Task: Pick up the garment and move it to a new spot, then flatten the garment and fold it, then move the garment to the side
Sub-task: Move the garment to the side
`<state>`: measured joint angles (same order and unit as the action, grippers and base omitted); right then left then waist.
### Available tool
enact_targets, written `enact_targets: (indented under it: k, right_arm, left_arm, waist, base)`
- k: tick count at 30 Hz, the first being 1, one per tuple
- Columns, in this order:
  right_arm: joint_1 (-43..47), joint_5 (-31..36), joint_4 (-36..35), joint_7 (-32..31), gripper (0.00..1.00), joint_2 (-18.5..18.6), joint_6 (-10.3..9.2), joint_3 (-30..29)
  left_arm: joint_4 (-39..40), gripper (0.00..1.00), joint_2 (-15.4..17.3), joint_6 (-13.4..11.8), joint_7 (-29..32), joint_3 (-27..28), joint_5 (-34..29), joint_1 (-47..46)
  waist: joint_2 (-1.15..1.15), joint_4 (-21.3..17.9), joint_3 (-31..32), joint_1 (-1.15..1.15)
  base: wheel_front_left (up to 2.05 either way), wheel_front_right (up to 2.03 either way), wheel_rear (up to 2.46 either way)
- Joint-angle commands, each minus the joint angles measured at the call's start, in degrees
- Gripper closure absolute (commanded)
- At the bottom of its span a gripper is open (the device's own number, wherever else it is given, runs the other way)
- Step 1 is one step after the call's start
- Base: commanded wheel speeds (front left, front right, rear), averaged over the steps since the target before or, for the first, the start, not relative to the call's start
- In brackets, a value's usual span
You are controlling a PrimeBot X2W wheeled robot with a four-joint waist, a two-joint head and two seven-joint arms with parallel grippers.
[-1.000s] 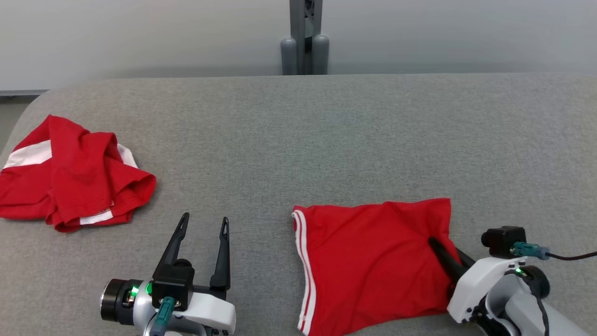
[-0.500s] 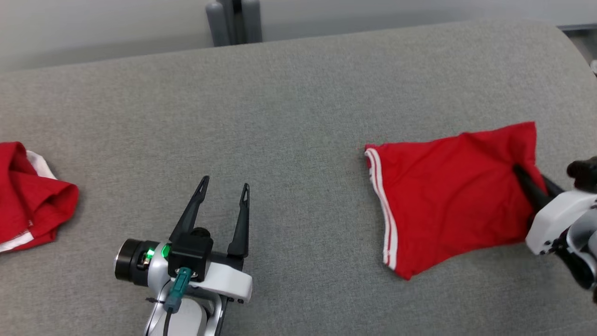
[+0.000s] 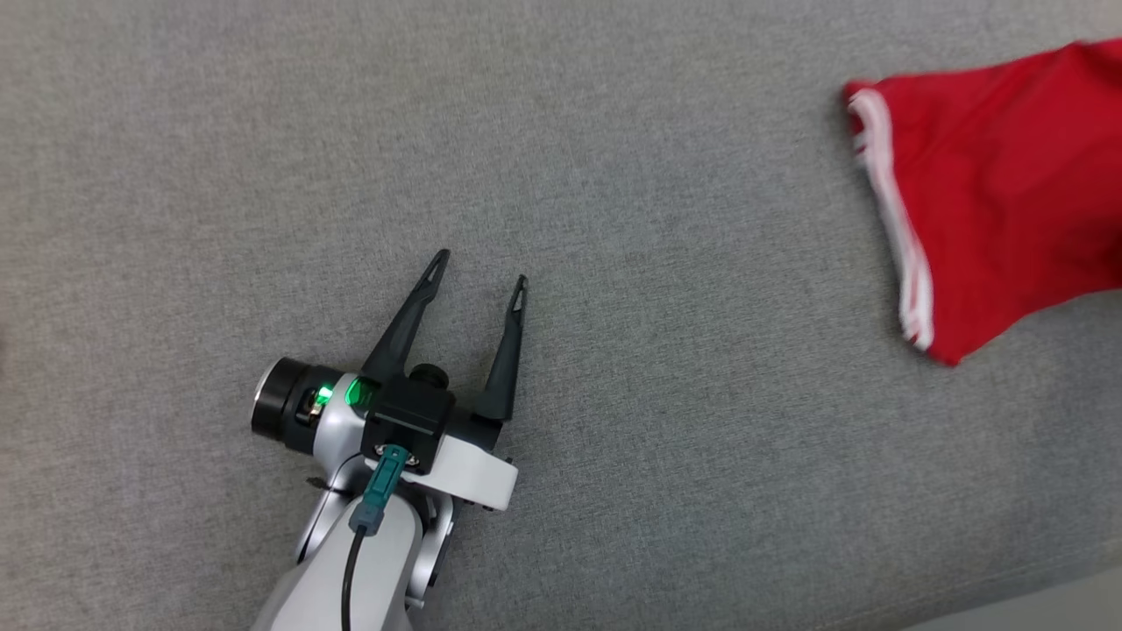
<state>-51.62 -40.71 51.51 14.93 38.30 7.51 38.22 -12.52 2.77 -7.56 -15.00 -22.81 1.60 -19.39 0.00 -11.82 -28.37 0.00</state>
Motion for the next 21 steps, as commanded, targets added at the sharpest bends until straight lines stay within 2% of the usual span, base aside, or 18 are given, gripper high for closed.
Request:
enact_targets:
  k: [1,3,14,15,16,17,21]
  right_arm:
    - [-0.8,1.3,1.5,0.3,1.0,1.0,-0.04,-1.5]
    - [-2.0,3.7,3.6,0.3,1.0,2.1,-0.04,-3.7]
    - [-2.9,12.0,12.2,0.3,1.0,0.9,-0.04,-10.6]
    - [-3.1,12.6,13.3,0.3,0.96,0.7,-0.04,-11.1]
    - [-3.3,13.3,14.3,0.3,0.08,0.4,-0.04,-11.4]
    - [-3.7,14.1,14.6,0.3,0.0,0.3,-0.04,-11.8]
    - [-4.0,15.9,15.3,0.3,0.0,0.1,-0.04,-13.4]
  left_arm:
    - [-0.3,0.0,0.3,0.5,-0.2,-0.3,-0.2,-1.2]
    - [-0.5,0.0,0.4,0.2,0.0,-0.1,0.0,-1.5]
    - [-0.4,0.0,0.7,-0.4,0.0,1.0,0.4,-1.2]
    - [-0.4,0.0,0.7,-0.5,0.0,1.0,0.4,-1.2]
    - [-0.4,0.0,0.7,-0.5,0.0,1.0,0.5,-1.2]
    - [-0.4,0.0,0.7,-0.4,0.0,1.0,0.5,-1.1]
    - [-0.4,0.0,0.6,-0.6,0.0,0.7,0.7,-0.6]
  waist:
    - [0.0,0.1,-2.1,0.0]
    - [0.0,0.8,-2.7,0.0]
    - [0.0,3.4,-3.4,0.0]
    - [0.0,3.5,-3.4,0.0]
    - [0.0,3.7,-3.3,0.0]
    - [0.0,3.9,-3.2,0.0]
    - [0.0,4.2,-2.3,0.0]
  base:
    - [0.0,0.0,0.0]
    - [0.0,0.0,0.0]
    - [0.0,0.0,0.0]
    - [0.0,0.0,0.0]
    - [0.0,0.0,0.0]
    - [0.0,0.0,0.0]
    - [0.0,0.0,0.0]
